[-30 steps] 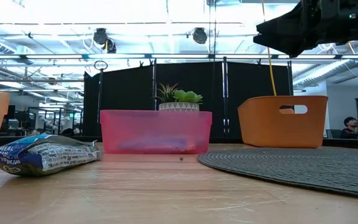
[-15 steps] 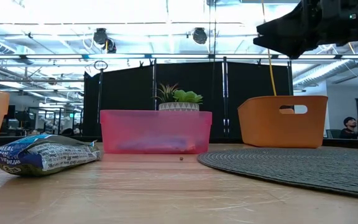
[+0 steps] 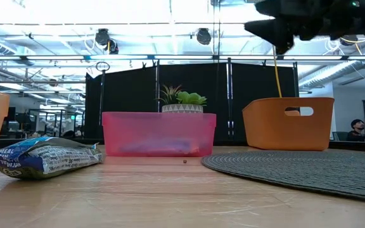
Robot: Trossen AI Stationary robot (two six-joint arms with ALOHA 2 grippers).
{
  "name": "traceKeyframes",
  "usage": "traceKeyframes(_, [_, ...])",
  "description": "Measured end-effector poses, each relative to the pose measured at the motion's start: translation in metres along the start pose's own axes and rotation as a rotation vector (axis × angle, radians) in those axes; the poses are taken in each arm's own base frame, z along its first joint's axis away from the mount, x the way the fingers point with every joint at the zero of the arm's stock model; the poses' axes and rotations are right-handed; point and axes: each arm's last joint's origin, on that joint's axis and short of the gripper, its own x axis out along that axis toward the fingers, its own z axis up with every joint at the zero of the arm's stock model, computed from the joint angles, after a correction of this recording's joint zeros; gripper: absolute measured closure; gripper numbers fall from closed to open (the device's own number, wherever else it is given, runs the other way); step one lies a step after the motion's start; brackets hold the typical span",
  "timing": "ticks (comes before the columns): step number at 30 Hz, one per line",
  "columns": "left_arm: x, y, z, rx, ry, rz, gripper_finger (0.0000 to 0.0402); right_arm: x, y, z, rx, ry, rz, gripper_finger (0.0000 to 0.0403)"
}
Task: Pick and place Granola Bars by type
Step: Put the blue/green granola bar into the bottom orange bin
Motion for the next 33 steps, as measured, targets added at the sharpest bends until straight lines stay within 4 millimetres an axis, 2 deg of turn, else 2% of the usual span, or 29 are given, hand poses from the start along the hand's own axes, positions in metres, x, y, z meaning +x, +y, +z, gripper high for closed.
traceKeyframes(5, [0.008,0.012,-0.007,-0.03,-0.045,0.024,0.0362,0.025,0.011,0.002,-0.058,0.024,0.032,0.0174])
traceKeyframes(10, [0.022,0.035,-0.03,-0.15,-0.04,-0.033,0.0396,0.053,0.025,0.0,-0.126,0.046,0.11,0.0174])
traceKeyframes(18, [0.044,0.08,-0.066,-0.319,-0.131,-0.229,0.0396,0.102,0.045,-0.01,-0.184,0.152,0.148,0.0174])
traceKeyframes(22, [0.054,0.094,-0.07,-0.292,-0.245,-0.42,0.0395,0.131,0.058,-0.017,-0.195,0.221,0.193,0.0174])
traceKeyframes(26, [0.06,0.113,-0.066,-0.221,-0.523,-0.701,0.0398,0.157,0.069,-0.031,-0.214,0.275,0.198,0.0174])
traceKeyframes(29, [0.066,0.128,-0.073,-0.199,-0.644,-0.717,0.0398,0.172,0.072,-0.045,-0.233,0.336,0.199,0.0184])
traceKeyframes(33, [0.075,0.132,-0.072,-0.175,-0.623,-0.645,0.0395,0.187,0.079,-0.06,-0.239,0.368,0.26,0.0236])
